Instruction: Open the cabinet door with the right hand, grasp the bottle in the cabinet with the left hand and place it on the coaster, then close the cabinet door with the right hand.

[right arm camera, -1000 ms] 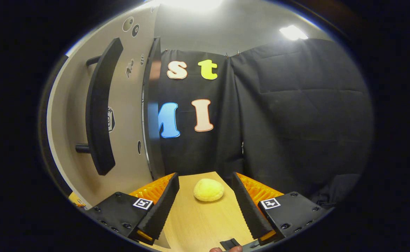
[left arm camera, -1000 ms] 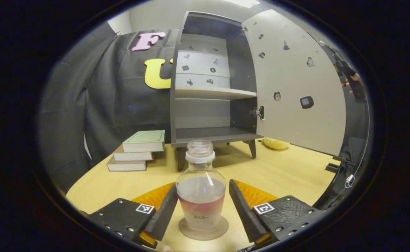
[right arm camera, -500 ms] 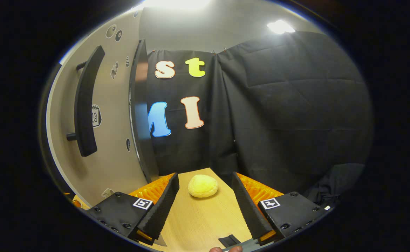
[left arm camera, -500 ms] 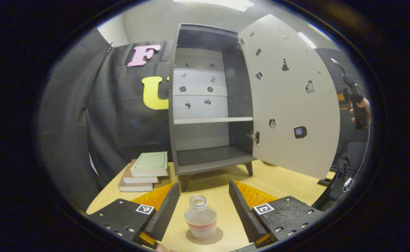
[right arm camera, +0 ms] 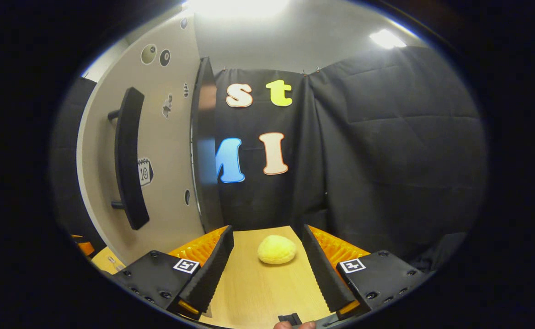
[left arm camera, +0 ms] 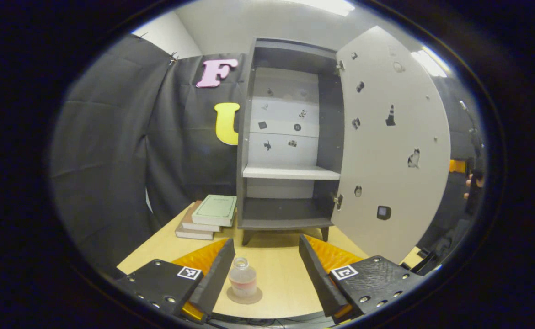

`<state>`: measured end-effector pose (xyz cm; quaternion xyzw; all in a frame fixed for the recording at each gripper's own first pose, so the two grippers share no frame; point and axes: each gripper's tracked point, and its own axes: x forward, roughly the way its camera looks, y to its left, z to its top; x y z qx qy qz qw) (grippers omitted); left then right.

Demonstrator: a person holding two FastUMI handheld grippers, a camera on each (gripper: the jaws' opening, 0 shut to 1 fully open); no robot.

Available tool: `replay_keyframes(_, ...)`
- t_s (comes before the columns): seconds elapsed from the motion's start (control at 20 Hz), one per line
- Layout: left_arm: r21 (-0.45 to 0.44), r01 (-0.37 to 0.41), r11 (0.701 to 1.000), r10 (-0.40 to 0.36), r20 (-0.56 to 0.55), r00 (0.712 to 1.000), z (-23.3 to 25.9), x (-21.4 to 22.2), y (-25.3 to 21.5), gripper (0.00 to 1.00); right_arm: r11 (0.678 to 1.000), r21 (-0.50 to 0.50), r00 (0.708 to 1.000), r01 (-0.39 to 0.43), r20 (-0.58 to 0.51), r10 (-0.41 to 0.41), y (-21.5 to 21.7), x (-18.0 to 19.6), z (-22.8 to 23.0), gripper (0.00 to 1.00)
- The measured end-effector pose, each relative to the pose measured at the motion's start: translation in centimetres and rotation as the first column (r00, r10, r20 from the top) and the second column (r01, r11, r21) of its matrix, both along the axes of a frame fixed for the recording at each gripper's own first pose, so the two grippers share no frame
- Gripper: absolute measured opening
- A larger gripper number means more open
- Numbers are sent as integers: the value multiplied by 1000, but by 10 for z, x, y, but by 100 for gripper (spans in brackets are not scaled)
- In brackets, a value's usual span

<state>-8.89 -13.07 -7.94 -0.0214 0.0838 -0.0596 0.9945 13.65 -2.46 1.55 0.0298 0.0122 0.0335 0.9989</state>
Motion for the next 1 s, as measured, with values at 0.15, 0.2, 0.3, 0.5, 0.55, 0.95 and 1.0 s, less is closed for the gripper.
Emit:
replay_keyframes(0.15, 15, -67, 998, 66, 15, 998, 28, -5, 7, 85, 998, 19, 998, -60, 5, 60, 7, 1, 21, 95)
replay_keyframes(0.2, 19, -88, 996, 88, 5, 996, 35, -8, 9, 87, 996, 21, 997, -81, 10, 81, 9, 2, 29, 95)
replay_keyframes(0.3, 26, -116, 993, 116, -5, 993, 48, -10, 11, 87, 993, 9, 993, -115, 21, 115, 11, 5, 46, 95)
replay_keyframes(0.5, 7, -146, 989, 146, 3, 989, 79, -21, 5, 85, 978, -38, 978, -207, 28, 208, 25, 9, 65, 95)
replay_keyframes(0.55, 5, -157, 988, 157, -3, 988, 84, -21, 4, 85, 972, -38, 972, -231, 31, 232, 31, 8, 68, 95)
replay_keyframes(0.95, -10, -215, 977, 215, -25, 976, 97, -7, 25, 85, 950, -4, 949, -313, 25, 313, 66, 1, 82, 93)
replay_keyframes(1.0, -4, -223, 975, 223, -21, 975, 97, -2, 33, 85, 949, -14, 949, -314, 32, 314, 69, 0, 83, 95)
